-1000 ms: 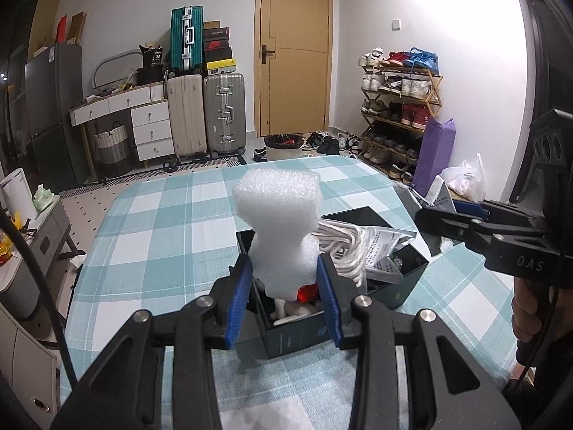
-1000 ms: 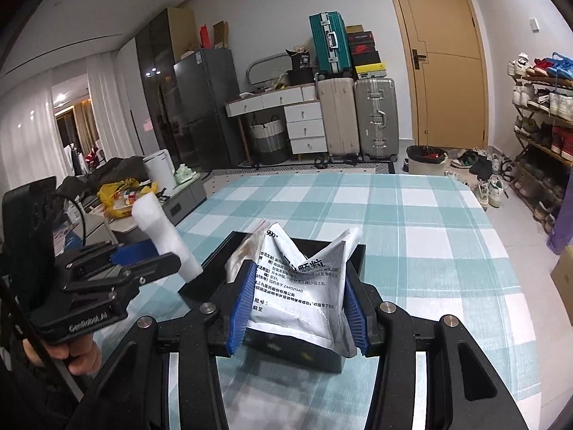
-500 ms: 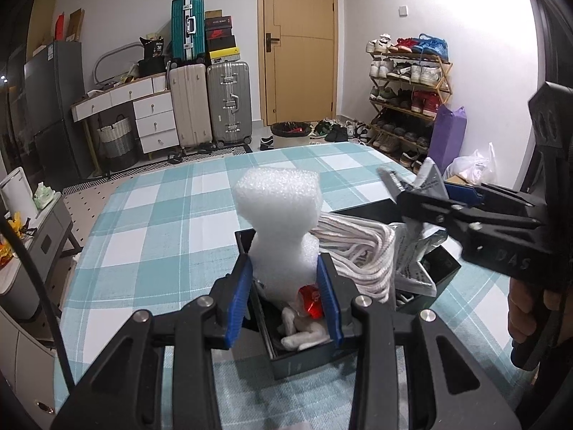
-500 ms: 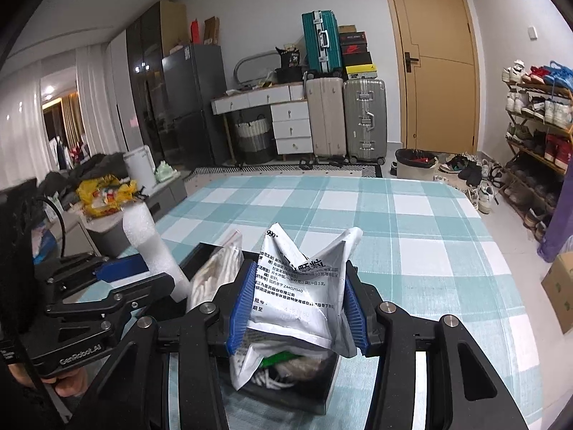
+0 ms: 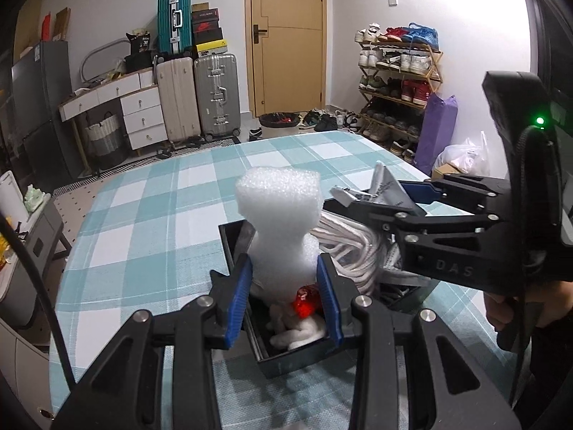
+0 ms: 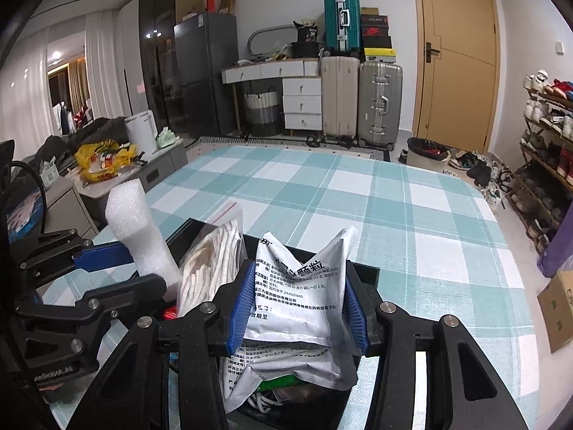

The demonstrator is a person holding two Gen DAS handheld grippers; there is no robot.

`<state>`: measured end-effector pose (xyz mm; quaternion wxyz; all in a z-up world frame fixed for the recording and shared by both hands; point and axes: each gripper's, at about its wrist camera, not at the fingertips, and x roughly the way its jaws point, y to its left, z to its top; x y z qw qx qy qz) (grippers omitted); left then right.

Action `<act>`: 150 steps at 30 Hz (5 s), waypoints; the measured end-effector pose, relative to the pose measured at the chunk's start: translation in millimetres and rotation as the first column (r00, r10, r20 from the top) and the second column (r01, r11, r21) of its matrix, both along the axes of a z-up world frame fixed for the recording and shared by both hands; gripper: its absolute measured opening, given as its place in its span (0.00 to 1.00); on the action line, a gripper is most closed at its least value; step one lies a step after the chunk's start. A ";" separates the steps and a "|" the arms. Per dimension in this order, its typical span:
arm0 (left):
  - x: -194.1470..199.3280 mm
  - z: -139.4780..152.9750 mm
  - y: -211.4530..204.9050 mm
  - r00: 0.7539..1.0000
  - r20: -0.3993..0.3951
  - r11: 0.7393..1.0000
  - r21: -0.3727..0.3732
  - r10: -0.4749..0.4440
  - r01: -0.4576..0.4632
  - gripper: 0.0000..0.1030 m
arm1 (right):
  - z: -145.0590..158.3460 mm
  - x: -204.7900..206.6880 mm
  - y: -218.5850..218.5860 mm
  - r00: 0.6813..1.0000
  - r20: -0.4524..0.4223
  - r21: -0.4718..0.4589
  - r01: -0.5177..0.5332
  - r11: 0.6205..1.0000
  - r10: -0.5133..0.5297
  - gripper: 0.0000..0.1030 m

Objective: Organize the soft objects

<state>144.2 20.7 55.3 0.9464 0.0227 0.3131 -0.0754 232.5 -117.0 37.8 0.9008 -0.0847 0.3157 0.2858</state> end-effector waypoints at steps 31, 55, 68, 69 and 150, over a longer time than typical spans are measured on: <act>-4.2 -1.5 -1.4 0.999 -0.026 0.999 -0.040 -0.038 0.037 0.58 | 6.5 -4.8 -6.5 0.998 -0.008 -0.044 -0.068 0.997 0.067 0.76; -42.3 6.6 15.7 0.997 0.068 0.997 -0.071 0.039 -0.034 1.00 | 22.3 -56.3 -55.4 0.998 0.066 0.132 -0.034 0.991 0.025 0.99; -63.0 -6.1 10.0 0.981 0.151 0.992 -0.047 0.123 -0.117 1.00 | 16.0 -101.5 -62.9 0.992 0.128 0.160 -0.039 0.986 0.018 0.99; -63.8 -7.3 10.1 0.979 0.157 0.992 -0.046 0.126 -0.121 1.00 | 14.5 -103.0 -63.8 0.992 0.126 0.165 -0.040 0.985 0.019 0.99; -71.1 -18.9 13.3 0.959 0.222 0.984 -0.068 0.174 -0.163 1.00 | -0.1 -122.6 -54.3 0.983 0.184 0.174 -0.032 0.984 0.000 0.99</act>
